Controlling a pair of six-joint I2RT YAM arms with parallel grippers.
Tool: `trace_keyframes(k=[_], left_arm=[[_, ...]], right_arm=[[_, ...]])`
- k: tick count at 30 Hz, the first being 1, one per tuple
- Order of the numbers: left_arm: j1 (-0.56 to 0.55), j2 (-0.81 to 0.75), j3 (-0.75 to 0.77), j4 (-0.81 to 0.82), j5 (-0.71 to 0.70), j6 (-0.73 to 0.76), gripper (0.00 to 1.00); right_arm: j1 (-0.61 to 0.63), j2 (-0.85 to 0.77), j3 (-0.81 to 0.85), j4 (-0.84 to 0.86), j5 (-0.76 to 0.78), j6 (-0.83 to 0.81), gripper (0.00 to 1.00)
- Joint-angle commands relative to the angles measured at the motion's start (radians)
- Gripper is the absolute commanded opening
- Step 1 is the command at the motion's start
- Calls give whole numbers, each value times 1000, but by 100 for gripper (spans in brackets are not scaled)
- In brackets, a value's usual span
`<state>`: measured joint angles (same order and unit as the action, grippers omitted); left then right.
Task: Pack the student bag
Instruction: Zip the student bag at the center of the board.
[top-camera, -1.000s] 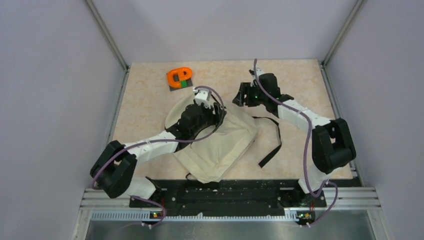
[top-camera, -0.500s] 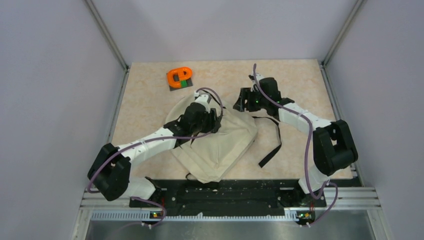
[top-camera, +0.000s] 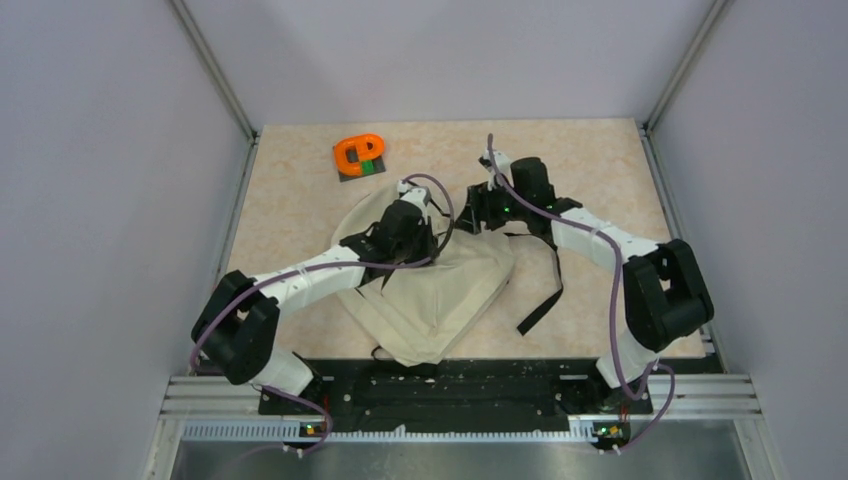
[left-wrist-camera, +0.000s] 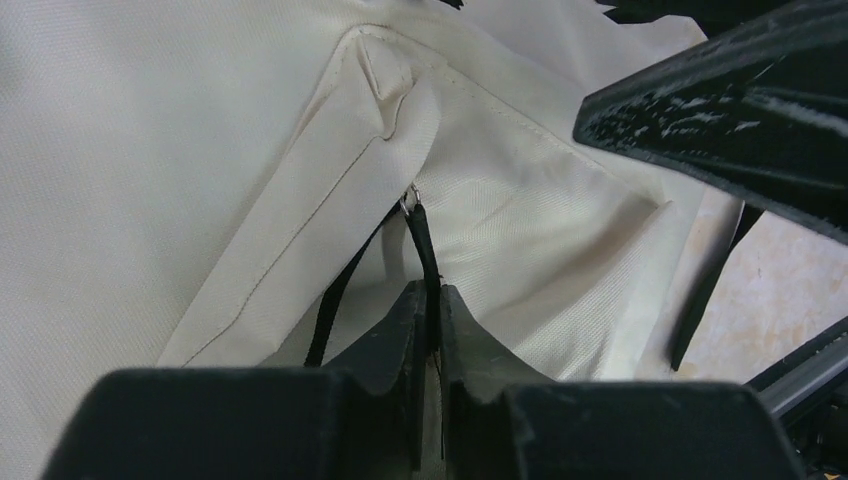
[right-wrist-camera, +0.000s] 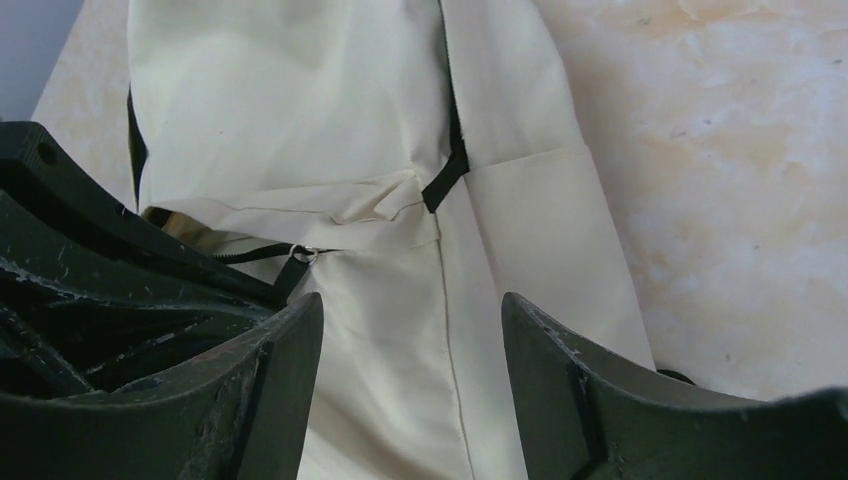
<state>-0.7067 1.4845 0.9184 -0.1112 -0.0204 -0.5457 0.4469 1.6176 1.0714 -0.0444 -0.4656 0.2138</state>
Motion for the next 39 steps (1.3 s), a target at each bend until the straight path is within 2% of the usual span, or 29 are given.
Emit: trace_keyframes(k=[1,3,16,20,24,32,34,38,39], left_arm=[[-2,-24,34,-2,-17,4,7],[-2,-44,27,-9,-33,7,0],[-1,-79,34,-52,-60,34,0],[-2,-80,40,-66,-81,45,0],[-2,-79,45,-74,-88,50,0],[-1,-89,46,-84,-100,58,0],[-2,-93,45,-84,-104,59,0],[-2,-95,45,-91,-103,64,0],[-1,-95,46,-96,-101,65,0]], right_arm=[[37,40,42,66,10,-71,65],[42,62,51,100,33,-64,65],[61,202,104,134,88,-146,63],[61,195,87,118,39,-176,61],[61,171,54,123,-15,-197,65],[61,195,87,48,-21,-296,62],[61,199,82,48,-8,-301,50],[61,191,73,54,45,-287,6],[61,184,70,59,65,-279,0]])
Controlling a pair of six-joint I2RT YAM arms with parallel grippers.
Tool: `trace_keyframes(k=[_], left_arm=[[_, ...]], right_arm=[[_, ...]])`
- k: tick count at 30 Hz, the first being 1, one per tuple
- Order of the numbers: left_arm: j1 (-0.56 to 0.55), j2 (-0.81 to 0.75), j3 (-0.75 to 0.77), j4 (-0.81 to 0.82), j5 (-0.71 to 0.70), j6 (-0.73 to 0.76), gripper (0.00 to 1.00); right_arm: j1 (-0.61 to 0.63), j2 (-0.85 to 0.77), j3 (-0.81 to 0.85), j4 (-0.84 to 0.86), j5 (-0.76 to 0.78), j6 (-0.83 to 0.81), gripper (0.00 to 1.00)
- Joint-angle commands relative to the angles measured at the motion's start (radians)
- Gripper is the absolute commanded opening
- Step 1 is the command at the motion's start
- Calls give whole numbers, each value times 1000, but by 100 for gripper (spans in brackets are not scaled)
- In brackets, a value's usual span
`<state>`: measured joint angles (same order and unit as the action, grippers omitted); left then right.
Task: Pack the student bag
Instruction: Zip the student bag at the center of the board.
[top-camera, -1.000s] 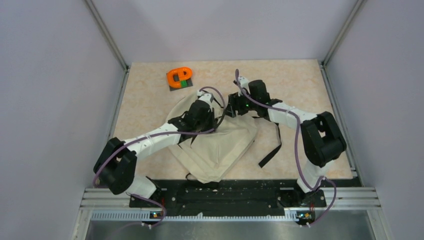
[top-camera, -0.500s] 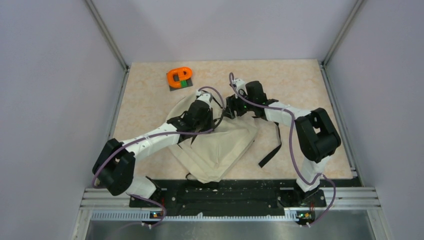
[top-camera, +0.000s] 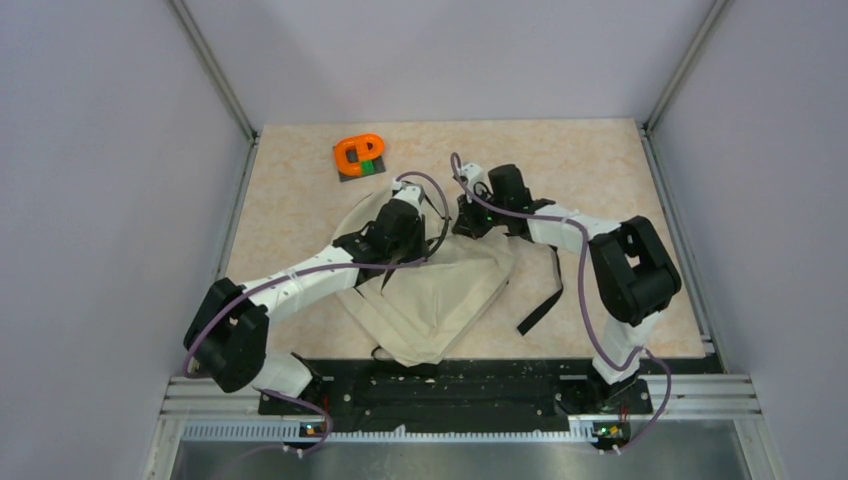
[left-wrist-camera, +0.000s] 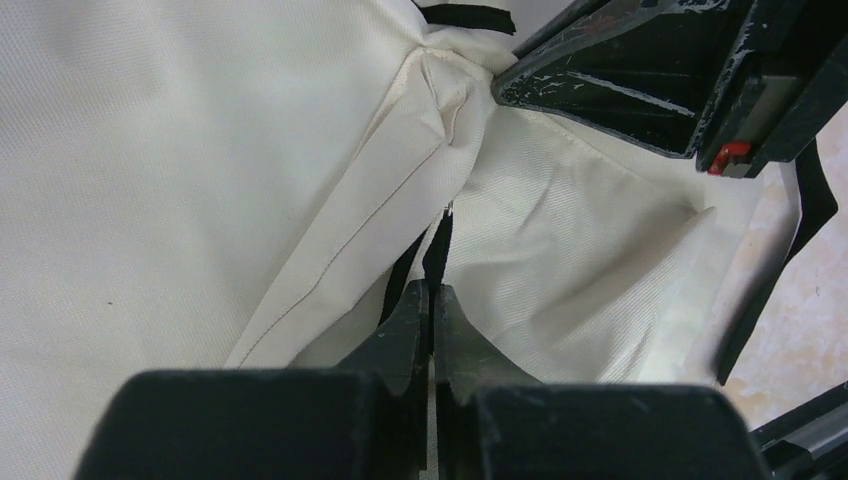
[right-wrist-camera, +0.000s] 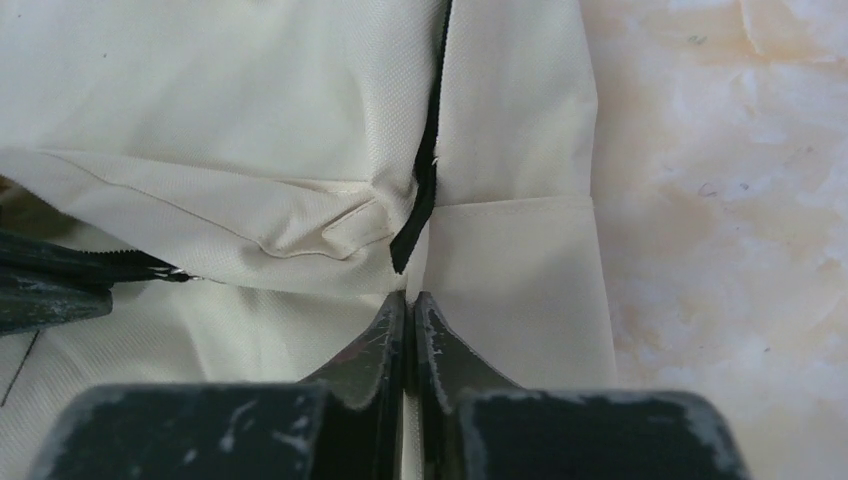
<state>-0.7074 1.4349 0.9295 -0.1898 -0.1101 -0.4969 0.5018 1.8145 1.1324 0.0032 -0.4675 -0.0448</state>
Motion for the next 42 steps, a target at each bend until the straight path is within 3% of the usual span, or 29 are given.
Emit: trace_keyframes(k=[1,8,16,33,42], left_arm=[[-1,-46,37,-25,-11,18,0],[-1,-79,36,-119,15,25,0],[-1,-199,-32,-162,46,-25,0],[0,-462,-276,-191,22,-144,0],[3,-478,-391,-161,15,-178,0]], right_arm=[[6,-21,6,21,108,-3,0],[6,-50,24,30,360,87,0],[6,-6,64,-13,500,99,0],[6,16,102,-50,599,127,0],[6,0,97,-48,618,151,0]])
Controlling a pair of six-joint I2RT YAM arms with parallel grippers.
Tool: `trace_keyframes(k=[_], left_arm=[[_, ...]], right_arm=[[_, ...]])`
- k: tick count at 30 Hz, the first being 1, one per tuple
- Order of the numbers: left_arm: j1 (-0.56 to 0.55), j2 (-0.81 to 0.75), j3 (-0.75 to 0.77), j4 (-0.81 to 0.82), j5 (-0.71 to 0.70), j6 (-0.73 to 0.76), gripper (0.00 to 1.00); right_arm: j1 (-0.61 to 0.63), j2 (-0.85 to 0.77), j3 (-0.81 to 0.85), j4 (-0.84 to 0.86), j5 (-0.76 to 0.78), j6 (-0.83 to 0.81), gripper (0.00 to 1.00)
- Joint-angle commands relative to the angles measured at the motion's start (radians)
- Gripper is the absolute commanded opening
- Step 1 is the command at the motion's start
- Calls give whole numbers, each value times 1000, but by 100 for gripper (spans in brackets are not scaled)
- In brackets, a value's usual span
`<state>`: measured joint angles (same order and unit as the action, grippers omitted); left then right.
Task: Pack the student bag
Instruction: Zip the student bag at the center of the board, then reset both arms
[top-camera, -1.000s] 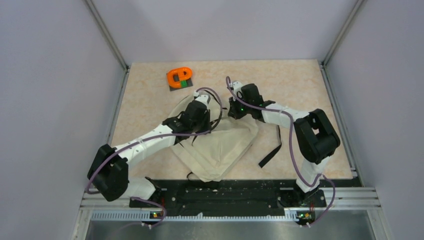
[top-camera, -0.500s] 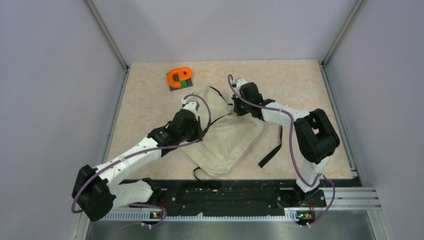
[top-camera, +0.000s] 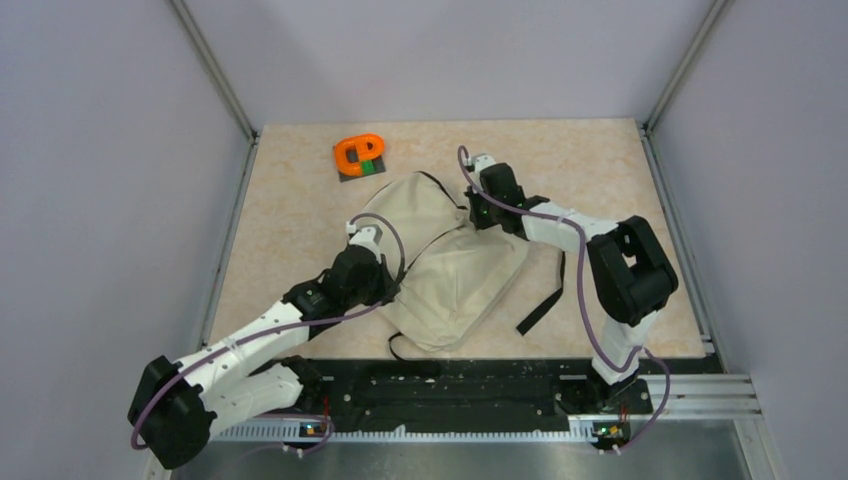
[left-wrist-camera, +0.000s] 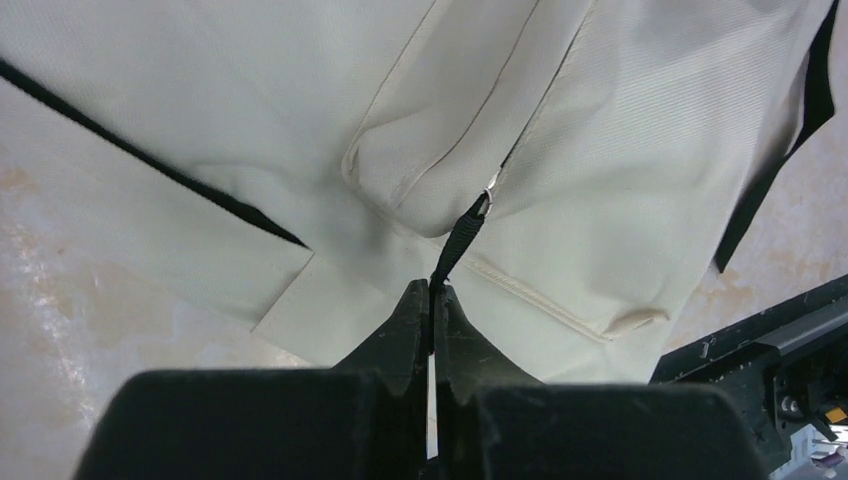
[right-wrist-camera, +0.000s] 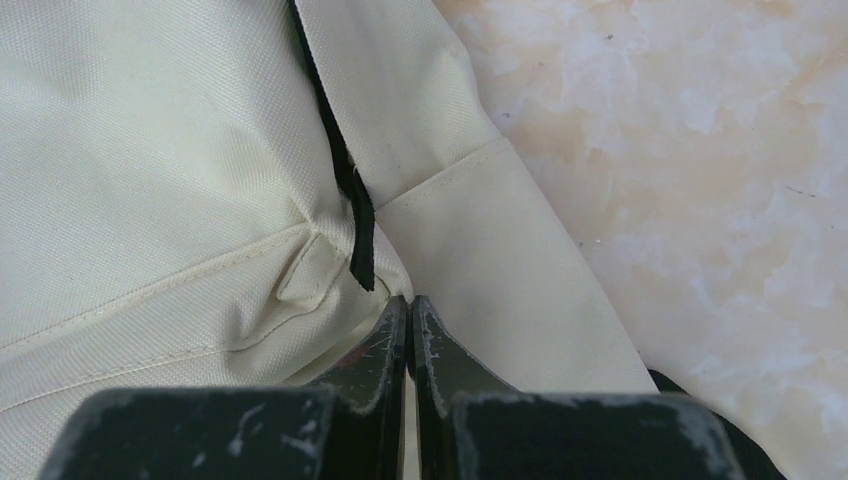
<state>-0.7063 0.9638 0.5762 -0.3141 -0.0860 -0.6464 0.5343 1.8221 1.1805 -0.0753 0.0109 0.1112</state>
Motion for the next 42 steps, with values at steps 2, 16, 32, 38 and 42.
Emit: trace_keyframes(k=[2,16,32,38,42], left_arm=[[2,0,-40,-69,-45,-48,0],[2,-5,-13,-64,-108,-21,38],[328,-21,121,114,42,178,89],[468,-65,184,84,-142,185,90],[469,-149,215,95,-293,253,91]], right_arm=[[-26,-13,49,29,151,2,0],[-27,-80,58,-7,-14,-19,2],[-238,-391,-80,-199,-81,97,79],[-335,-584,-202,-230,118,139,79],[-334,-778,-290,-168,277,142,79]])
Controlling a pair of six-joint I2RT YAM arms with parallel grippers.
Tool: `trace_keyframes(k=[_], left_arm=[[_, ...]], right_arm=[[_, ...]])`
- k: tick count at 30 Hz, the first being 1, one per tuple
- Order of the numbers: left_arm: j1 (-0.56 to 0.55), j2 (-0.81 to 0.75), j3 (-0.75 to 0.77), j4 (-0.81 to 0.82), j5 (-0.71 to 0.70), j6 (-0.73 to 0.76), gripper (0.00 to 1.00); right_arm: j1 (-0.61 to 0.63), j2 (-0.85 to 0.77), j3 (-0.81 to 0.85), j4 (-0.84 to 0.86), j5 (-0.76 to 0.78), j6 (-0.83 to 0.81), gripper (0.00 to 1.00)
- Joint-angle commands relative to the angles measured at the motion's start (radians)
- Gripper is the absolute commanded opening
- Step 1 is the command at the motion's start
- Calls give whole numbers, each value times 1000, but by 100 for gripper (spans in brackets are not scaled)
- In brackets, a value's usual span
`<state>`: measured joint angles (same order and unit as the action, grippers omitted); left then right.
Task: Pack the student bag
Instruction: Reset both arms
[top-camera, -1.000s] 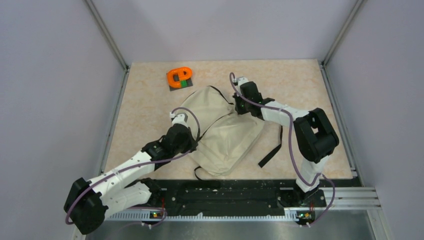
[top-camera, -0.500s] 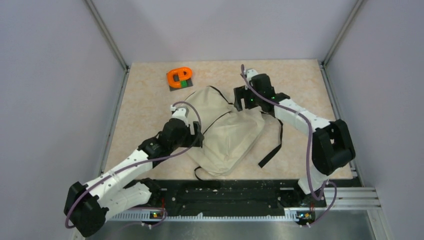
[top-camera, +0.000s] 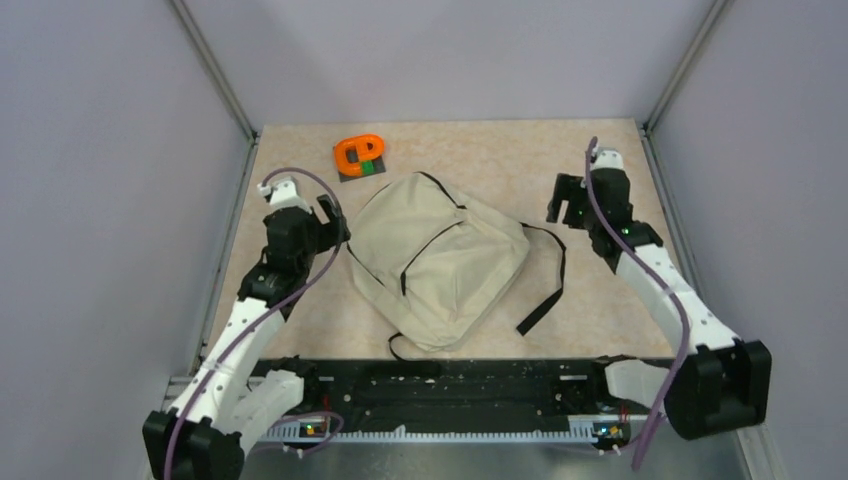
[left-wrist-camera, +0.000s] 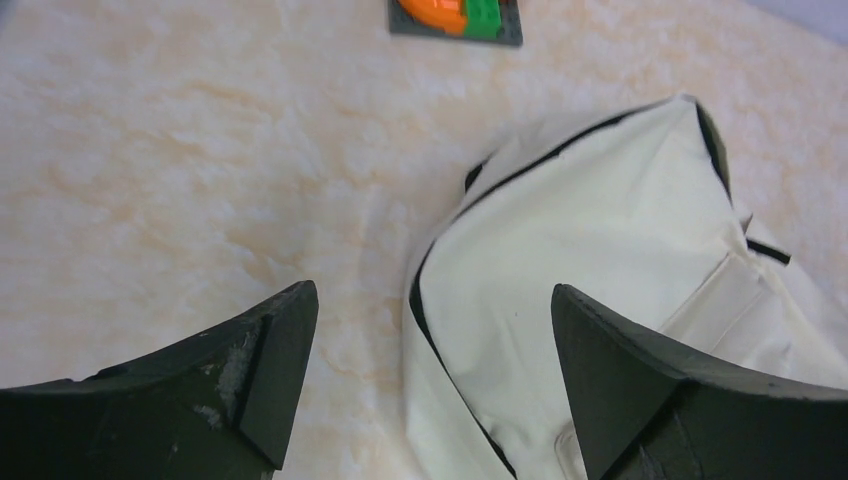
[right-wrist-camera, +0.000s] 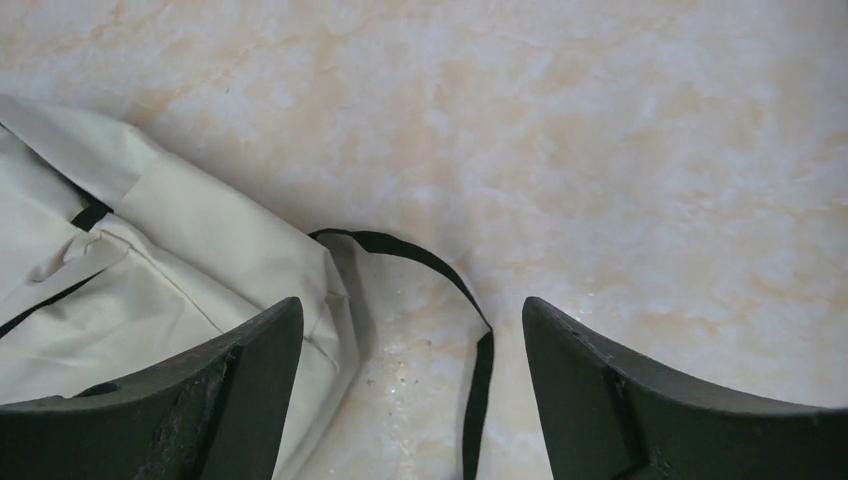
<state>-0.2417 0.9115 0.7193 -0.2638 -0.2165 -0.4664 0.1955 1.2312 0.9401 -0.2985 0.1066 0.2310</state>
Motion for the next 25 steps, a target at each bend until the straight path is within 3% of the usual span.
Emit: trace_keyframes(k=[1,4,5,6,14,25], left_arm=[[4,-128,72,54,-185,85,92],[4,-228,33,117,-210,141,93],[4,-261,14,146,-217,153,94],[4,-291,-5,159,-226,164,94],[4,-396,-63,167,-221,182,95],[4,-372,-45,134,-225,177,95]], right_arm=[[6,-230,-73,81,200,15,79],[6,-355,-147,175,216,-8,83],[6,-389,-175,217,220,-13,92],[7,-416,-204,245,223,-18,94],[8,-570,-356,371,221,-51,95],[7,-599,-364,376,235,-53,96]])
